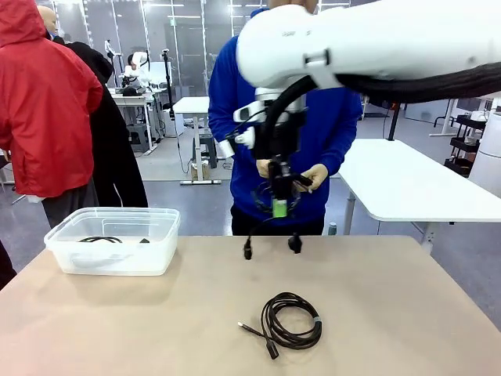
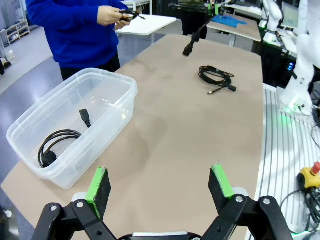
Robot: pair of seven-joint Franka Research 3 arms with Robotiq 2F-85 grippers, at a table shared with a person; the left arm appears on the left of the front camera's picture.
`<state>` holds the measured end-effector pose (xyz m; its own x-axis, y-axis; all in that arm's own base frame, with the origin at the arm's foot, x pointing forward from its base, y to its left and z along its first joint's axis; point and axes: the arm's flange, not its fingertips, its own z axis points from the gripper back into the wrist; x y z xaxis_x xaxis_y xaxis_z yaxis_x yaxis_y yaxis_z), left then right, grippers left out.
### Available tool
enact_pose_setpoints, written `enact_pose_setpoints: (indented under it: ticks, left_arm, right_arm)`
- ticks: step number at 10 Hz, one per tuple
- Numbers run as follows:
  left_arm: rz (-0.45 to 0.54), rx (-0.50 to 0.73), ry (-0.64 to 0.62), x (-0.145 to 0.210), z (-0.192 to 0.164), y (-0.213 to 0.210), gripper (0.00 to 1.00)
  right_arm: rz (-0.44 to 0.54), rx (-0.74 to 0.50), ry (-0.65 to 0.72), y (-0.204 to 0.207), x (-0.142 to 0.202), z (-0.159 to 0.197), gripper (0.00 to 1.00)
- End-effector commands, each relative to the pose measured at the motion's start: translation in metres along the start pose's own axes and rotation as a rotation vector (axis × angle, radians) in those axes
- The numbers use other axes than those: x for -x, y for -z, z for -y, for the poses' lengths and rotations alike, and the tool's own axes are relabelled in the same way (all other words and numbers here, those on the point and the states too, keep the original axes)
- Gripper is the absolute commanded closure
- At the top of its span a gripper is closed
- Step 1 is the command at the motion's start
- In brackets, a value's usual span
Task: Organize and store the cables.
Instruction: Place the Power Cable into the Organizing box.
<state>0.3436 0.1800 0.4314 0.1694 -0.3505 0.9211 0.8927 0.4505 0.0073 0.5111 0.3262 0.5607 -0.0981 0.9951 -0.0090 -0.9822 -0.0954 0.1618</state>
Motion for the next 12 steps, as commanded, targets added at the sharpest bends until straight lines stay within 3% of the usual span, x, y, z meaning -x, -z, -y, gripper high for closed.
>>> enact_pose_setpoints:
  ticks: [1, 5, 9, 12]
  left_arm:
    - [0.014, -0.035, -0.007, -0.002, 0.002, 0.003, 0.0]
    - [0.014, -0.035, -0.007, -0.002, 0.002, 0.003, 0.0]
    - [0.014, -0.035, -0.007, -0.002, 0.002, 0.003, 0.0]
    - [0.014, -0.035, -0.007, -0.002, 0.002, 0.003, 0.0]
  right_arm:
    - [-0.049, -0.018, 0.018, 0.009, -0.047, 0.024, 1.0]
    - [-0.015, 0.034, 0.054, 0.066, -0.099, 0.03, 1.0]
    - [0.016, 0.048, 0.07, 0.152, -0.106, 0.036, 1.0]
    - [0.054, -0.001, 0.048, 0.185, -0.088, 0.047, 1.0]
